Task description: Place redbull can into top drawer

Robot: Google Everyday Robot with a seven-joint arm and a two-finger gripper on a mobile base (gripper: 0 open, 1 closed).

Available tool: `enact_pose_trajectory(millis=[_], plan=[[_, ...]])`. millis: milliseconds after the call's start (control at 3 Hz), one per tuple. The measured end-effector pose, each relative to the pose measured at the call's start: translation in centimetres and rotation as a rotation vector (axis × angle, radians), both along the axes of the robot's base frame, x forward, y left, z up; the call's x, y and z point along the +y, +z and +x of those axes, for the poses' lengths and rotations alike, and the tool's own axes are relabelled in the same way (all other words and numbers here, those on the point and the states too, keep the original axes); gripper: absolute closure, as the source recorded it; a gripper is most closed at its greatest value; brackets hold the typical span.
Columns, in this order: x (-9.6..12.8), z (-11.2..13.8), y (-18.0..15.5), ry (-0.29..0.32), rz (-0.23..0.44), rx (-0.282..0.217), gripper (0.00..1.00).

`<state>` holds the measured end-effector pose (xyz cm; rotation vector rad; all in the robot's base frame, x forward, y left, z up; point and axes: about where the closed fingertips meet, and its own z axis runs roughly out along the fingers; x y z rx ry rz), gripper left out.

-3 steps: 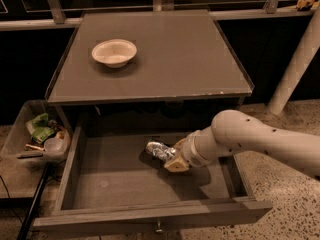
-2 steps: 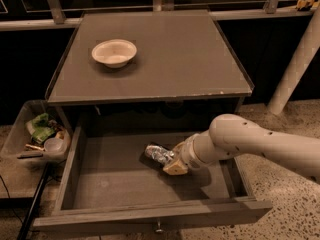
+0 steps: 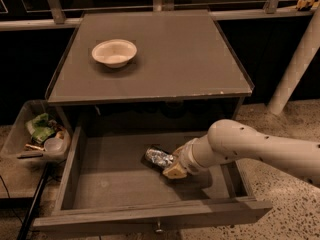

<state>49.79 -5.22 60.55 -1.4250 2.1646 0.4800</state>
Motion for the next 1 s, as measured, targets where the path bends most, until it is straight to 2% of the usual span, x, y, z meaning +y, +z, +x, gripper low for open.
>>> enact_pose_trajectory(millis=[333, 1000], plan=[[0.0, 0.0, -0.02, 0.0, 0.0, 0.0, 0.82], [0.0, 0.0, -0.02, 0.0, 0.0, 0.0, 0.36]])
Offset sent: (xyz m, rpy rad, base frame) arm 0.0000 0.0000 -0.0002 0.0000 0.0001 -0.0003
